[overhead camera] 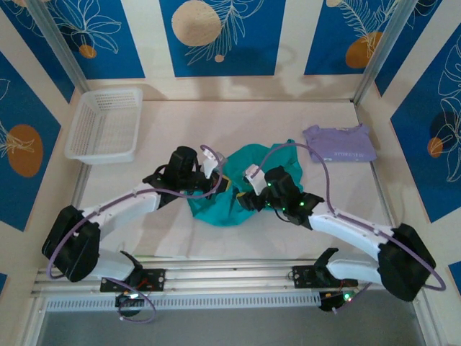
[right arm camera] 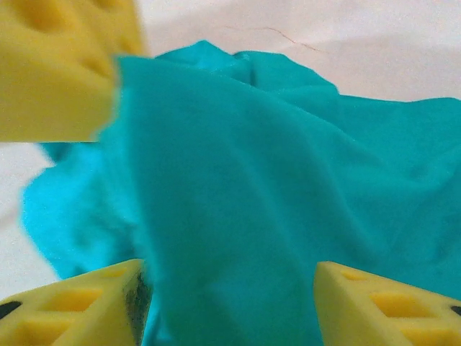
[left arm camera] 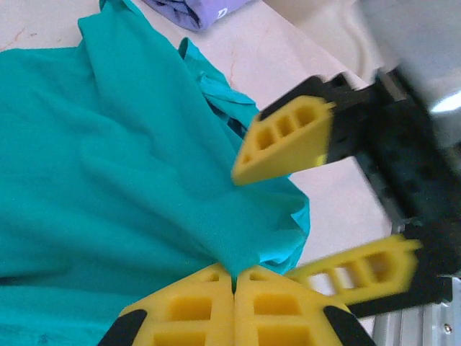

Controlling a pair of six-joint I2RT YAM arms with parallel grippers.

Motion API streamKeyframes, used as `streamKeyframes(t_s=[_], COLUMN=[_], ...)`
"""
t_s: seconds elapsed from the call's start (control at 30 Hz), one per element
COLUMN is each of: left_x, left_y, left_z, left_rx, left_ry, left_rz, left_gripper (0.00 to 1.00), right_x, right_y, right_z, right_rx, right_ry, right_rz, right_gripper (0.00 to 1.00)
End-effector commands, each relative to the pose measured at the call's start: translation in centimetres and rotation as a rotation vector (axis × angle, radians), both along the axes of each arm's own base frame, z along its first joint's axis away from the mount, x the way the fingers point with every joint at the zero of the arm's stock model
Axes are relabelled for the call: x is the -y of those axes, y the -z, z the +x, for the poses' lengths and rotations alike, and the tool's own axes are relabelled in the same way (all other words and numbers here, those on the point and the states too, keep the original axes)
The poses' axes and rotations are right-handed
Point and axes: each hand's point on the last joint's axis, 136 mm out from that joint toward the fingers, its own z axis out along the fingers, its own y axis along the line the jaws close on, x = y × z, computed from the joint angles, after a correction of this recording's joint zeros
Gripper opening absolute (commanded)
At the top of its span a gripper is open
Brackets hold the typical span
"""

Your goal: Fold the inside-out t-shirt

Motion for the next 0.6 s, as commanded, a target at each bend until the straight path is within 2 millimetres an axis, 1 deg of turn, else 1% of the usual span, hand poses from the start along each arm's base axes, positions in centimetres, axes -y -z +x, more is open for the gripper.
streamKeyframes(t_s=[0.0,0.03,0.07,0.1,0.13,0.2,0.27,0.33,0.37,0.47,0.5,0.57], left_x=[-0.4,-0.6,-0.8,-1.1,-1.7,-3.0,-4.2,-4.6,-4.7,-5.1,-5.4,-6.2], left_y=[-0.8,-0.8,-0.8,-0.7,-0.7,-0.5,-0.3,0.1,0.4,1.4,1.6,1.6], left_z=[-0.1,0.1,0.5,1.0,1.9,4.0,6.2,8.0,8.8,10.6,10.8,10.1], left_rx=[0.002,0.005,0.011,0.018,0.036,0.082,0.132,0.155,0.160,0.143,0.126,0.109], left_ry=[-0.005,-0.015,-0.036,-0.068,-0.124,-0.243,-0.352,-0.412,-0.437,-0.500,-0.521,-0.545], left_rz=[-0.025,-0.021,-0.013,-0.001,0.021,0.077,0.140,0.190,0.215,0.284,0.305,0.340], left_gripper=[0.00,0.00,0.00,0.00,0.00,0.00,0.00,0.00,0.01,0.13,0.18,0.33], right_x=[-0.4,-0.9,-1.2,-1.5,-1.9,-2.5,-3.1,-3.7,-4.0,-4.2,-4.1,-3.7], right_y=[-0.4,-0.6,-0.8,-1.1,-1.6,-2.7,-4.3,-6.1,-6.7,-7.4,-7.4,-7.1], right_z=[2.4,2.4,2.2,1.9,1.1,-0.5,-1.8,-2.5,-2.5,-1.8,-1.4,-0.8], right_rx=[0.040,0.011,-0.014,-0.044,-0.093,-0.190,-0.280,-0.345,-0.368,-0.416,-0.427,-0.446], right_ry=[0.052,0.034,0.013,-0.011,-0.056,-0.138,-0.210,-0.262,-0.272,-0.258,-0.242,-0.220], right_rz=[0.027,0.056,0.077,0.098,0.140,0.235,0.346,0.441,0.475,0.519,0.525,0.538], right_gripper=[0.50,0.34,0.22,0.14,0.08,0.01,0.00,0.00,0.00,0.00,0.00,0.00])
